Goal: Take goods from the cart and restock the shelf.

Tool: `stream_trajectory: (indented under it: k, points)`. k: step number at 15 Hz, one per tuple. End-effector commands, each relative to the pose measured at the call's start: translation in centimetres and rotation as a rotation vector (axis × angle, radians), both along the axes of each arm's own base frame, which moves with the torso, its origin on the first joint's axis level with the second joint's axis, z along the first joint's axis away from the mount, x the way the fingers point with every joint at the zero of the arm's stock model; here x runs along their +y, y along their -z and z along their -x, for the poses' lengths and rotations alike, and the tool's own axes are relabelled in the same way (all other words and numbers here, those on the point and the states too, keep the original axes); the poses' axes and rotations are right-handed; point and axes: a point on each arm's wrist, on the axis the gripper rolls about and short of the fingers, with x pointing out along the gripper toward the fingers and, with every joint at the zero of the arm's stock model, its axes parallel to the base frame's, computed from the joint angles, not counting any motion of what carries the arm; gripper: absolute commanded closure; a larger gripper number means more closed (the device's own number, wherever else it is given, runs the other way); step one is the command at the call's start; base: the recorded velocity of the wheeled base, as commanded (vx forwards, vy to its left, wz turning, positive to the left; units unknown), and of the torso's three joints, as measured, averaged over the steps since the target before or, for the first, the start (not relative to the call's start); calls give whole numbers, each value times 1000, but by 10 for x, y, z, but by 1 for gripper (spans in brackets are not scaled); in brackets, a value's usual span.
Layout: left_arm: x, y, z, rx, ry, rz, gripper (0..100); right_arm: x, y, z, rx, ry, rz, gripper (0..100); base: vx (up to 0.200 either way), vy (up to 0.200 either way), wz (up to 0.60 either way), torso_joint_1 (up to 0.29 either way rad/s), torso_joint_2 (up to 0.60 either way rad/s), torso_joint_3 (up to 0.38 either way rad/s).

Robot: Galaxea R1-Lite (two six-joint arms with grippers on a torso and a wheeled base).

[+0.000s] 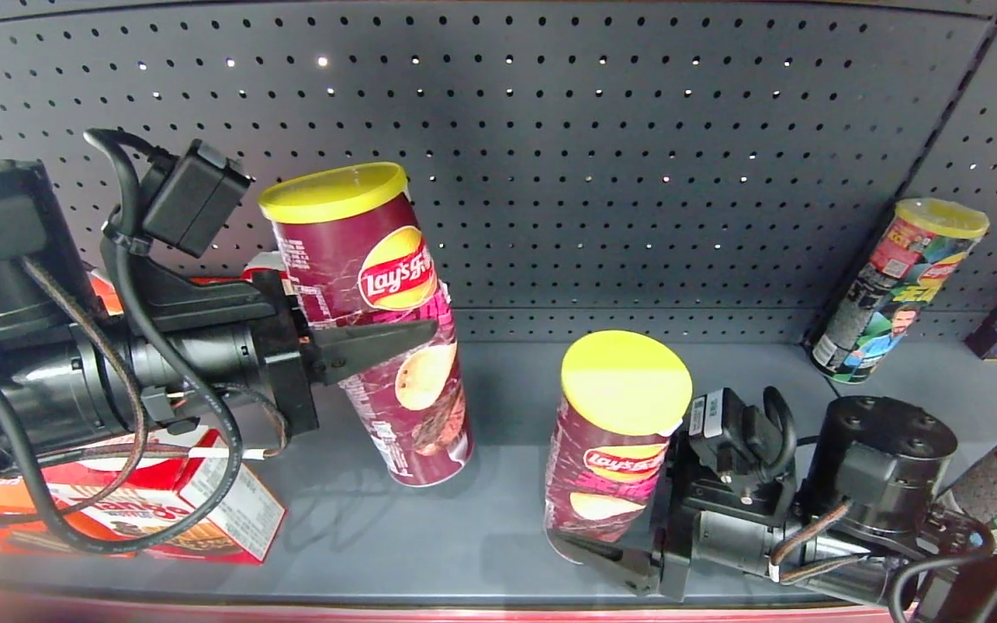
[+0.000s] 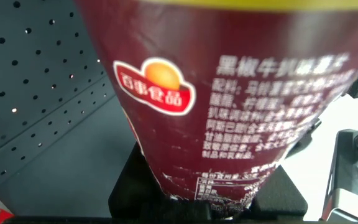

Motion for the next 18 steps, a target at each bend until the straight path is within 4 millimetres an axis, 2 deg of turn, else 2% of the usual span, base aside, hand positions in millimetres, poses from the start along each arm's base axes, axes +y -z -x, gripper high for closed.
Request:
stream_trajectory:
  k: [1, 4, 7, 11, 15, 18]
  points:
    - [0, -1, 0, -2, 0, 1, 100, -3, -1, 3, -2, 11, 0, 0, 0, 0, 0, 0, 0, 0]
    - [0, 0, 0, -4, 2, -1, 100, -13, -11, 13, -16, 39, -23, 0, 0, 0, 0, 0, 0, 0]
    - [0, -1, 1, -5, 2, -1, 100, -34, -19, 24, -33, 75, -37, 0, 0, 0, 0, 0, 0, 0]
    - [0, -1, 1, -8, 7, -1, 100, -57, -31, 53, -76, 80, -64, 0, 0, 0, 0, 0, 0, 0]
    - [-1, -3, 1, -25, 8, 8, 100, -85, -27, 90, -85, 86, -67, 0, 0, 0, 0, 0, 0, 0]
    - [0, -3, 1, -26, 7, 8, 100, -102, -26, 101, -105, 138, -77, 0, 0, 0, 0, 0, 0, 0]
